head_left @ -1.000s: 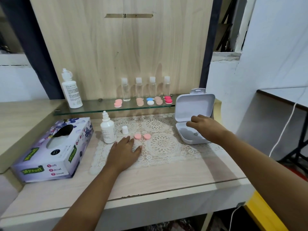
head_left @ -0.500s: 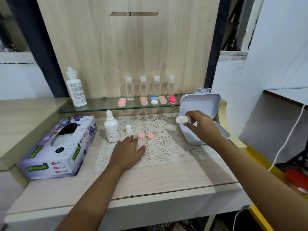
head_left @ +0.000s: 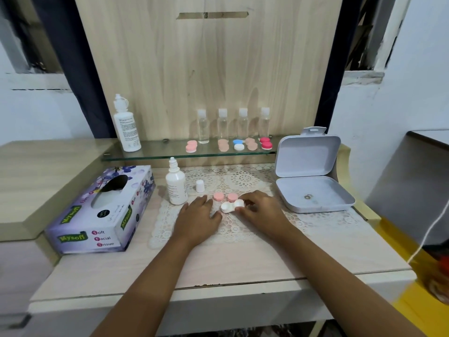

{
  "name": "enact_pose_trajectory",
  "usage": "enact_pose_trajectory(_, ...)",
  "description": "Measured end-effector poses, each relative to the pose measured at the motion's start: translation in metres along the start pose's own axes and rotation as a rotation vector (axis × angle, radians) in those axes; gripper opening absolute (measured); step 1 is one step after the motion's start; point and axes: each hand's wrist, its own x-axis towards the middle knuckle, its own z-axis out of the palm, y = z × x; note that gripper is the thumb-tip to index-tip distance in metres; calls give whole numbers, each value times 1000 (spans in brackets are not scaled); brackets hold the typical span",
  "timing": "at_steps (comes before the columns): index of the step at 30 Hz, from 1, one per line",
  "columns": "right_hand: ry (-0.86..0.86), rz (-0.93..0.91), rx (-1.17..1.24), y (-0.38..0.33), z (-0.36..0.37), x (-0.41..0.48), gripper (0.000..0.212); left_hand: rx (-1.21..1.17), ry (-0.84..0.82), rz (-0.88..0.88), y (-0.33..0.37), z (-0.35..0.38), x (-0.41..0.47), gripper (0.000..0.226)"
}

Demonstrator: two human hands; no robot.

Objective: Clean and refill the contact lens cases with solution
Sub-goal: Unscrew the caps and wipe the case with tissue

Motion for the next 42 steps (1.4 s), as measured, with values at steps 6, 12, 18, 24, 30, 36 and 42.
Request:
enact_pose_trajectory(6,-60,-41,-36,3,0,-2,25,-98,132,28,1,-2,-2,37)
enact_pose_trajectory(12,-69,-46,-47,2,-1,-5,25,-170,297,91,7,-9,-4,30)
enact_pose_trajectory(18,-77,-48,-62,3,-2,-5,26,-277,367,200,15,-46,-8,29)
enact_pose_trajectory(24,-86,-59,-66,4,-3,-5,23,-331,581,52,-23,-114,-32,20)
enact_pose_trajectory(30,-87,-63,-98,6,-1,-4,24,-113,458,-144,-107,-153,-22,19)
enact_pose_trajectory(36,-90,-71,-97,6,0,-3,24,150,37,-125,-150,-145,-15,24)
enact_pose_trajectory(42,-89,-67,-93,7,1,-3,23,336,-40,-156,-163,-135,3,24)
